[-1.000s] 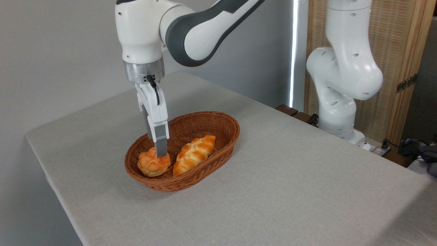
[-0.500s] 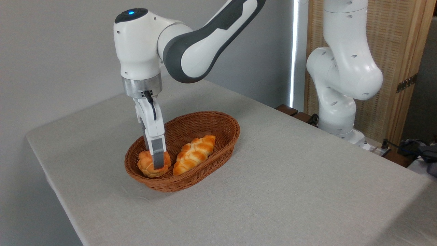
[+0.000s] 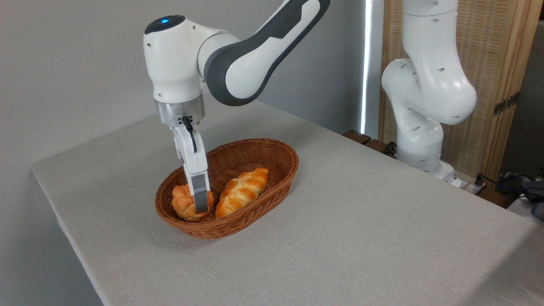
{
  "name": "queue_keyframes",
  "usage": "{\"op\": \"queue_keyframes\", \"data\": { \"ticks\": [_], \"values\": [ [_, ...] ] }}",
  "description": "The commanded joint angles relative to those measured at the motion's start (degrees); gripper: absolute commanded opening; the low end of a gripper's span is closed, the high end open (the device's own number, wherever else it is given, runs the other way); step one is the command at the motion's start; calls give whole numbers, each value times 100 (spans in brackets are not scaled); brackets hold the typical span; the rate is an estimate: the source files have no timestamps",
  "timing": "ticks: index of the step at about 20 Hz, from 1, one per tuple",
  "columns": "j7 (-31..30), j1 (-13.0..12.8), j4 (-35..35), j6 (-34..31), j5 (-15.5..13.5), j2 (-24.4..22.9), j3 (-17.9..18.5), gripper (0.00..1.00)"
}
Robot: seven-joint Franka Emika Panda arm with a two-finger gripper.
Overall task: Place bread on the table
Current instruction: 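Close the gripper on the round bun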
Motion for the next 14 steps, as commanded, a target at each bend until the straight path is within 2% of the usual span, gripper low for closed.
{"op": "queue_keyframes", "data": {
  "ticks": [1, 4, 7, 11, 14],
  "values": [
    [71, -45, -106, 110, 25, -57, 42, 43],
    [71, -45, -106, 110, 25, -57, 42, 42],
    [79, -45, -97, 110, 25, -66, 42, 36],
    [79, -45, -106, 110, 25, -75, 42, 35],
    [79, -45, -97, 93, 25, -92, 42, 30]
  ]
}}
